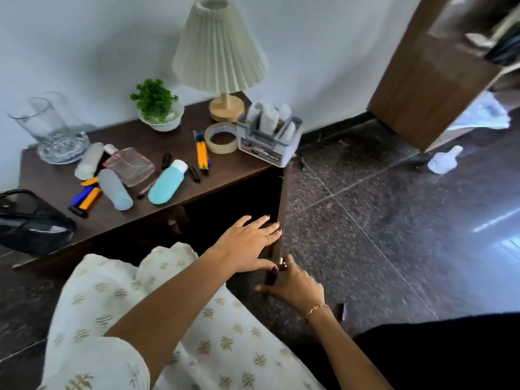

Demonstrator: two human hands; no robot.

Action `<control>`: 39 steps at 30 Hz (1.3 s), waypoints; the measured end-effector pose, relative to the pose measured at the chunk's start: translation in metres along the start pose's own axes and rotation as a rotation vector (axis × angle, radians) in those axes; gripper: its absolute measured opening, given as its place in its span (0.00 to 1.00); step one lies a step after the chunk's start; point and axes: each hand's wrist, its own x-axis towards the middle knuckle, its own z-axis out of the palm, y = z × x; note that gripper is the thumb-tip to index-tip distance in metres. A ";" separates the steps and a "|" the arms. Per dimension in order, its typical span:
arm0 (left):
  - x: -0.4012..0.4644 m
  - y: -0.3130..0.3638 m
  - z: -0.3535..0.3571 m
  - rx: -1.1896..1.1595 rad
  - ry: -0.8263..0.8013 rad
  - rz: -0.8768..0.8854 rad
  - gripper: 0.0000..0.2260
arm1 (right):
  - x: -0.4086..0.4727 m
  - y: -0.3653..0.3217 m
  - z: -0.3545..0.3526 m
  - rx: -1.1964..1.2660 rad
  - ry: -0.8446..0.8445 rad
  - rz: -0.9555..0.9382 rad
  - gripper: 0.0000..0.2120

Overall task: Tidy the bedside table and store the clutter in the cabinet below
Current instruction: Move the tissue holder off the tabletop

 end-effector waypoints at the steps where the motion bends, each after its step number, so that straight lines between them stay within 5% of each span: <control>1: 0.006 0.011 -0.002 0.000 0.006 0.014 0.34 | -0.004 0.012 -0.002 0.049 0.051 0.037 0.41; 5: 0.033 0.045 -0.013 0.028 -0.010 0.046 0.33 | -0.004 0.047 -0.014 0.262 0.194 0.111 0.24; 9: 0.061 0.064 -0.022 0.039 -0.019 0.032 0.33 | -0.001 0.066 -0.017 0.780 0.412 0.232 0.21; 12: 0.084 0.079 -0.026 0.049 -0.006 0.022 0.33 | 0.010 0.075 -0.028 0.947 0.526 0.452 0.15; 23: 0.113 0.091 -0.042 -0.140 -0.052 -0.009 0.29 | 0.027 0.056 -0.075 1.400 0.441 0.725 0.26; 26: 0.087 0.063 -0.062 -0.213 0.031 -0.051 0.27 | 0.007 0.021 -0.090 1.575 0.378 0.577 0.18; 31: 0.015 -0.021 -0.079 -0.440 0.067 -0.287 0.21 | -0.036 -0.047 -0.116 1.542 0.339 0.246 0.18; 36: -0.083 -0.060 -0.043 -0.347 0.239 -0.531 0.15 | -0.062 -0.118 -0.131 1.569 0.352 -0.042 0.09; 38: -0.114 -0.065 -0.016 -0.316 0.244 -0.588 0.14 | -0.061 -0.155 -0.122 1.611 0.248 -0.076 0.14; 39: -0.127 -0.068 -0.001 -0.309 0.232 -0.619 0.14 | -0.060 -0.174 -0.112 1.574 0.170 -0.083 0.08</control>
